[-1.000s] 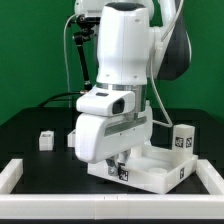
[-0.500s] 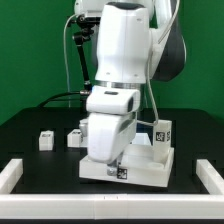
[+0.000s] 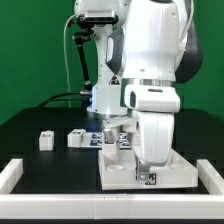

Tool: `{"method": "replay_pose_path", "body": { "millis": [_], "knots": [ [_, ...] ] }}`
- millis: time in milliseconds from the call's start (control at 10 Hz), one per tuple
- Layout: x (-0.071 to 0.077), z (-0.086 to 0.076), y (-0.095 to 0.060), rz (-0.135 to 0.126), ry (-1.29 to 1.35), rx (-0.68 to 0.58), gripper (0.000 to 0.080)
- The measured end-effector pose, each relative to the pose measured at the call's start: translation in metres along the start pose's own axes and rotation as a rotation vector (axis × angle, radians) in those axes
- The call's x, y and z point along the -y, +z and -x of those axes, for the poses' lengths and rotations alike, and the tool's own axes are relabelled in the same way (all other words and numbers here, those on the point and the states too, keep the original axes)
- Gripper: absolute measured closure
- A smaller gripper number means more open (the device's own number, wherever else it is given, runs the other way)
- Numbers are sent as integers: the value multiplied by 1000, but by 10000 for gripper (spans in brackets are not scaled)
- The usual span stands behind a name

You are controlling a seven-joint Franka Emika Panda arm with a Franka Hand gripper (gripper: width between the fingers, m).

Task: Assemble square table

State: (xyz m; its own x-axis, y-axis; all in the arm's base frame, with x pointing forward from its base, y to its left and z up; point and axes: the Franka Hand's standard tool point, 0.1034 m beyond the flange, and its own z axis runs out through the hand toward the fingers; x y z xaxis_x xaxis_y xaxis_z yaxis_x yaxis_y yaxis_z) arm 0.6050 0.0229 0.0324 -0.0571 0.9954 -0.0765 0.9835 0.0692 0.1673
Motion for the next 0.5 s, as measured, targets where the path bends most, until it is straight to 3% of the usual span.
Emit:
{"method": "replay_pose_path", "body": {
  "millis": [200, 500],
  "knots": [
    [-1, -1, 0, -1, 16, 0, 736],
    [-26, -23, -1, 4, 99, -6, 736]
  ]
}}
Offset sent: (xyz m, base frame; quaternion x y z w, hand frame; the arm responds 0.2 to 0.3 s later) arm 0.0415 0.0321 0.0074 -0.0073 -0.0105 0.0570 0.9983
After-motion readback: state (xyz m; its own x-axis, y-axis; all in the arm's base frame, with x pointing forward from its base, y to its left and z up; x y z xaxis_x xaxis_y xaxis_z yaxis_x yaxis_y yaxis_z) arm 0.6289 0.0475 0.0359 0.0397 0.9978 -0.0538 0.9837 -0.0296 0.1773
